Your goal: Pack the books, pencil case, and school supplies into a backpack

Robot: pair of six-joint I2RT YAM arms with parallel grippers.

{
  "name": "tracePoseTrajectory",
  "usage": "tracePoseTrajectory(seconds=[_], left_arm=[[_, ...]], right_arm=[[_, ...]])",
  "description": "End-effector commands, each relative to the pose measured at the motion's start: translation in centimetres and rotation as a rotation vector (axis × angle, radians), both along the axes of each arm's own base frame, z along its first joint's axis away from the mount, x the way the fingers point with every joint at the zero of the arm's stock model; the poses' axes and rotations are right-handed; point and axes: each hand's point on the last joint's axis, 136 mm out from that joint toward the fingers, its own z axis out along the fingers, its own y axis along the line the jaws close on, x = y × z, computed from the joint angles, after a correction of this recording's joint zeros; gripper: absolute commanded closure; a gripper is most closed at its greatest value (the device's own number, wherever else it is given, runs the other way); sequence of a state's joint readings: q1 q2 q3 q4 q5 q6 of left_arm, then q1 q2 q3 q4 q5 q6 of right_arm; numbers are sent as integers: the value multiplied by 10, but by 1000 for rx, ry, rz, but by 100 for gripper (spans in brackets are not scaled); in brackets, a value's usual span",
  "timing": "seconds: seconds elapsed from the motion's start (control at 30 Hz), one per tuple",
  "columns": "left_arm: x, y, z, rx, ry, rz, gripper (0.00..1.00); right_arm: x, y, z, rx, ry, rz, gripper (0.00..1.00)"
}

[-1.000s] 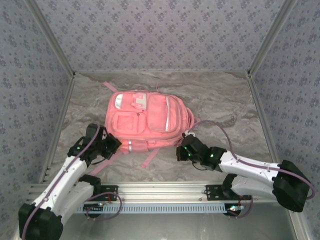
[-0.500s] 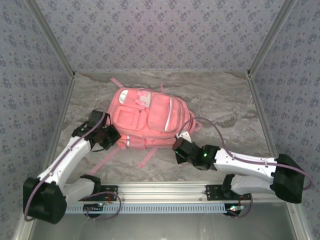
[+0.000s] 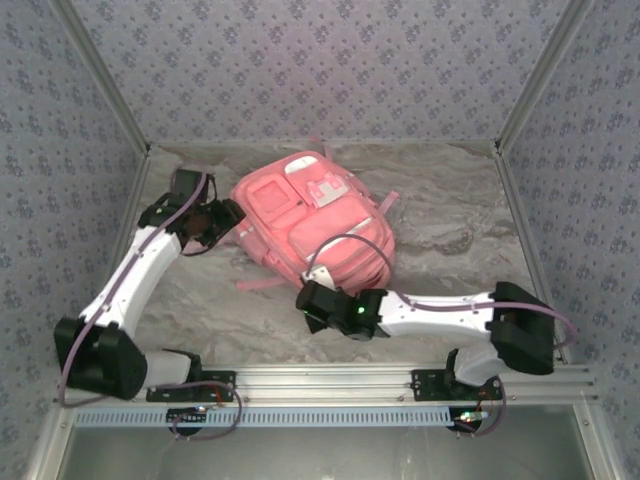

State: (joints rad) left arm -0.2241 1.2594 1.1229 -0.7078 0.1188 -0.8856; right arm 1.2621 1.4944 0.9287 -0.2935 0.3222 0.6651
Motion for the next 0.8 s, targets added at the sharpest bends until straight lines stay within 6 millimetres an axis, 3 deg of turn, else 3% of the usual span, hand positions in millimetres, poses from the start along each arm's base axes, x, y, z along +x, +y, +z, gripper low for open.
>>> tracePoseTrajectory(seconds=[0.0, 0.13, 0.23, 0.5, 0.77], left_arm=[[-45, 1, -22, -79, 120, 42, 40], [-86, -7, -53, -236, 176, 108, 46], [-98, -11, -66, -329, 150, 150, 48], [-95, -23, -95, -431, 141, 157, 48], [-82, -32, -94, -463, 81, 144, 52]], right_arm=[[-2, 58, 31, 189, 30, 53, 100], [-5, 90, 29, 267, 85, 96, 100], [-5, 100, 27, 281, 98, 107, 100], [-5, 104, 21, 285, 109, 111, 100], [-5, 99, 19, 279, 112, 101, 100]])
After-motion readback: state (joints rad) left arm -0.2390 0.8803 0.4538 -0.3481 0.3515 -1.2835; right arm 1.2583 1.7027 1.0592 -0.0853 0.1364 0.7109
